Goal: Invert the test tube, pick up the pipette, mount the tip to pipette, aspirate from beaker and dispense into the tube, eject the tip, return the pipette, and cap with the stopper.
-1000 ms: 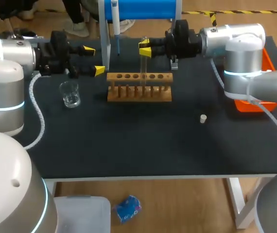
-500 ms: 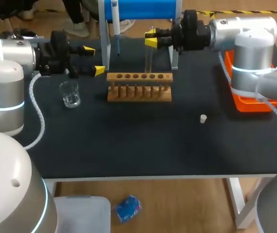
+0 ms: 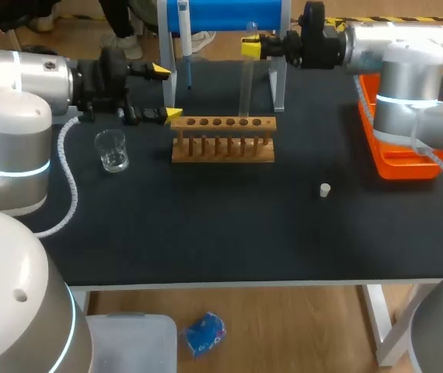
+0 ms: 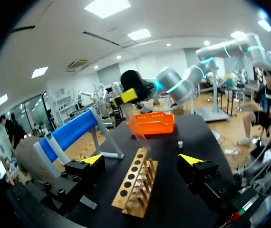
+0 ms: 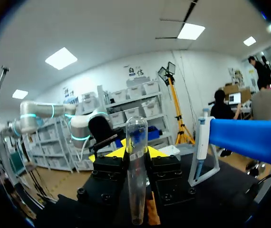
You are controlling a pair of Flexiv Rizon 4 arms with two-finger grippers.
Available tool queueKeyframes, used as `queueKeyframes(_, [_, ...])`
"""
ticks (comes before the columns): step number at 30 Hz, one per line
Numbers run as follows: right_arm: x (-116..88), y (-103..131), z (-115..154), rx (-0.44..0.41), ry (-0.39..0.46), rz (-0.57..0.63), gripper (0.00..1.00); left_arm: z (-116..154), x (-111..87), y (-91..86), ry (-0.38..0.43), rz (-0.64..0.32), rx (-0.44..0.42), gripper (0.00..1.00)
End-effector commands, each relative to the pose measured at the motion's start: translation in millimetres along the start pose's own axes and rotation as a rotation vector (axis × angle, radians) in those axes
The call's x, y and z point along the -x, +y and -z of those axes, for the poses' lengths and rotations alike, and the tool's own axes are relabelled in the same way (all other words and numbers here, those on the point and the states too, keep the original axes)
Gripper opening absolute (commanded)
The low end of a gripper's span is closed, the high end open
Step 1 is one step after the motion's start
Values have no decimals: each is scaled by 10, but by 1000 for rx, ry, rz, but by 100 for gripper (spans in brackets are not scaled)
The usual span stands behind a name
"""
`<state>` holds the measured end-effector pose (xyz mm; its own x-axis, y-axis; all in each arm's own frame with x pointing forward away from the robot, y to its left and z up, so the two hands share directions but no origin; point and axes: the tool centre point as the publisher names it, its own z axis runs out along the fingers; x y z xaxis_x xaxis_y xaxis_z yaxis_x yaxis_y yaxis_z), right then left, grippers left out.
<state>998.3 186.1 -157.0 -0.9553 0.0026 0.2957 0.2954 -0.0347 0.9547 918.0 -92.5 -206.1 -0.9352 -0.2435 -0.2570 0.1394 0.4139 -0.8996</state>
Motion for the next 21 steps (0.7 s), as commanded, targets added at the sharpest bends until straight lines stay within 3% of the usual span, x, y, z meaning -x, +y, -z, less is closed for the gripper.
queueKeyframes(1, [76,19,-35,-6,-22,-725,0,-67,-6,35,35,-173,9,100])
queueKeyframes(12, [76,19,-35,-6,-22,-725,0,-67,-6,35,35,-173,9,100])
queueKeyframes(14, [76,19,-35,-6,-22,-725,0,-92,-33,24,-14,-323,-8,100])
queueKeyframes(19, [93,-1,-44,1,1,-925,0,-79,-120,-11,-144,-634,5,100])
queueKeyframes(21, [96,4,-47,-19,0,-955,0,-62,-155,-40,-190,-728,-2,100])
